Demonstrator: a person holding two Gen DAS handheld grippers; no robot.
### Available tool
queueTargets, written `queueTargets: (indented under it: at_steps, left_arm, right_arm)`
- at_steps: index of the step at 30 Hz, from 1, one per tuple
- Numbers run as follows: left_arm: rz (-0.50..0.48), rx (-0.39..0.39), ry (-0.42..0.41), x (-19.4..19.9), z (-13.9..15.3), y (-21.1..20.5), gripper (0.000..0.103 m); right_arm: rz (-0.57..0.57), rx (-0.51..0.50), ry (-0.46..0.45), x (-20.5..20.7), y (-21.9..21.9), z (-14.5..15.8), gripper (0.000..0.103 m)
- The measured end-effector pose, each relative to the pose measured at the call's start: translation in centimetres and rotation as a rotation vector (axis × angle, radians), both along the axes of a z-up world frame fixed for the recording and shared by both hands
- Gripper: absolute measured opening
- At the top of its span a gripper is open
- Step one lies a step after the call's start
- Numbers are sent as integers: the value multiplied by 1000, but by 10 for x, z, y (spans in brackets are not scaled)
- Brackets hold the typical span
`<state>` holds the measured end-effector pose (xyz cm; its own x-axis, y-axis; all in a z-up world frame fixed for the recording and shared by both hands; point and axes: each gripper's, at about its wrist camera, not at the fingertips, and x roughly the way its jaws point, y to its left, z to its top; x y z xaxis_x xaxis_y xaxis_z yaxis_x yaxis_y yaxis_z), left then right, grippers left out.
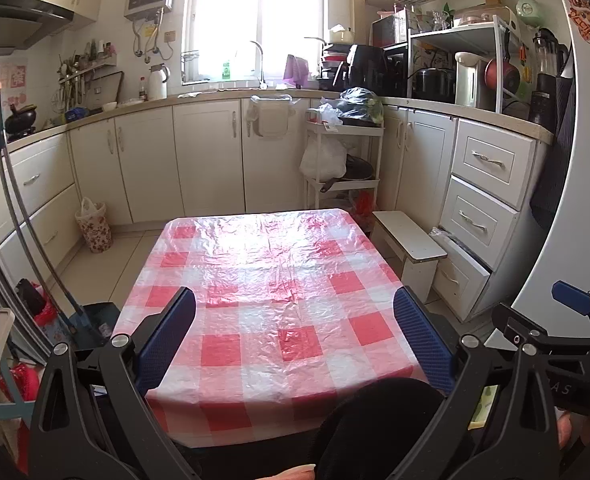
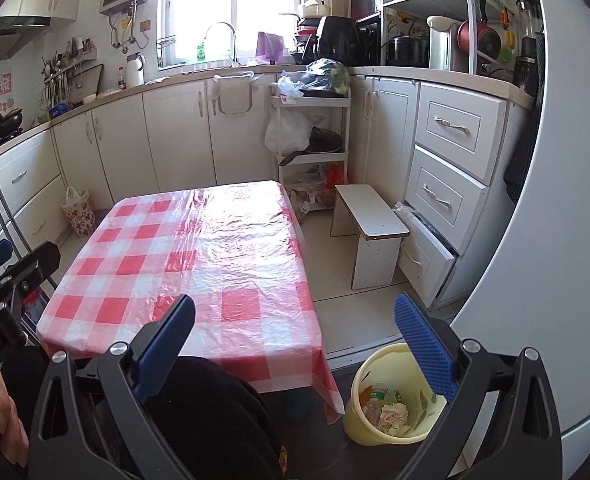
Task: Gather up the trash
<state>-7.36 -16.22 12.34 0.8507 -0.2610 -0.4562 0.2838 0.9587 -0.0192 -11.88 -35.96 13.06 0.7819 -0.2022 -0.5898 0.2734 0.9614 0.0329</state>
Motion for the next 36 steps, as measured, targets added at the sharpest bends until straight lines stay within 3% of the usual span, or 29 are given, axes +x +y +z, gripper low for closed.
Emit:
queueTargets:
  at_steps: [36]
  left_arm:
    - [54,10,-17,-3,4,11,96]
  right_arm:
    - [7,-13,-3,1,7,3,96]
